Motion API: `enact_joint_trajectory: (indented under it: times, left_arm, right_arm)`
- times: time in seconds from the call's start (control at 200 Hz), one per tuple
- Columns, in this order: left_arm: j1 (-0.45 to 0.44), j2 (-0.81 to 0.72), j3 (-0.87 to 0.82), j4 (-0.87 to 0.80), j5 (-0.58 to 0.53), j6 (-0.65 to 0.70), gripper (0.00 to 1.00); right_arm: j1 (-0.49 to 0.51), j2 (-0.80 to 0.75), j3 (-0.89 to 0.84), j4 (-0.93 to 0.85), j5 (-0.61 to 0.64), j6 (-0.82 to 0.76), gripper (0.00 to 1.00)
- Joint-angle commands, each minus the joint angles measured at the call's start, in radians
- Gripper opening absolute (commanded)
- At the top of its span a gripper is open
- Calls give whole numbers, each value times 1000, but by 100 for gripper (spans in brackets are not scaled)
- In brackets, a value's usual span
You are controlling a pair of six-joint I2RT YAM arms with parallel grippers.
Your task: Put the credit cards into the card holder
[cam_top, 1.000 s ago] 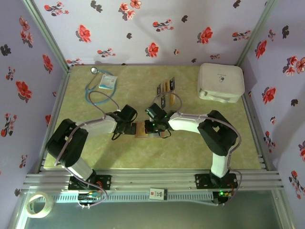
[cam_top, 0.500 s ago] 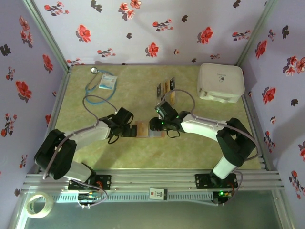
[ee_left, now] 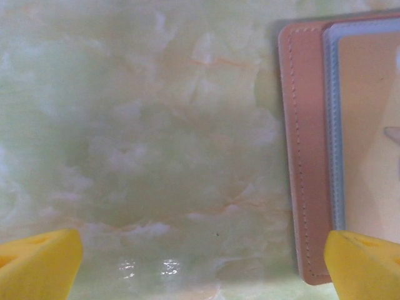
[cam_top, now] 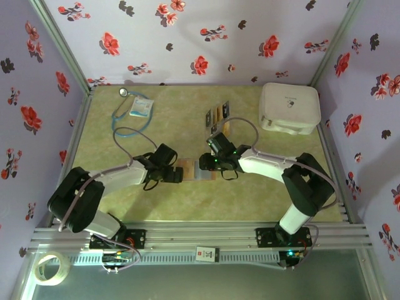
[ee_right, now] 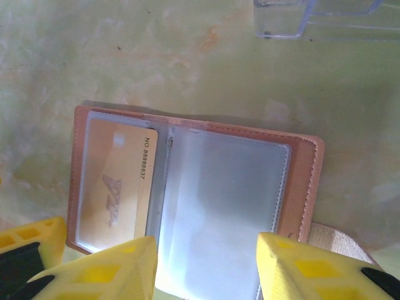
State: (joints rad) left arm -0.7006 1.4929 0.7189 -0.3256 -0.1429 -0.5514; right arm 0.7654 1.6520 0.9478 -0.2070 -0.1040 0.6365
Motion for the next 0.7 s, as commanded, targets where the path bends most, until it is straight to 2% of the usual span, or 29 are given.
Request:
enact_joint_trajectory:
  times: [0.0, 0.37, 0.695]
  left_arm:
    - [-17, 34, -3, -17, -50, -11, 100]
    - [-49, 101, 19, -34, -101, -8, 100]
    - [-63, 124, 21, -20, -100, -9, 100]
  right_arm:
    - [-4, 33, 11, -6, 18, 6, 45]
    - [-4, 95, 17, -16, 52, 5, 48]
    - [6, 117, 25, 34, -35, 29, 48]
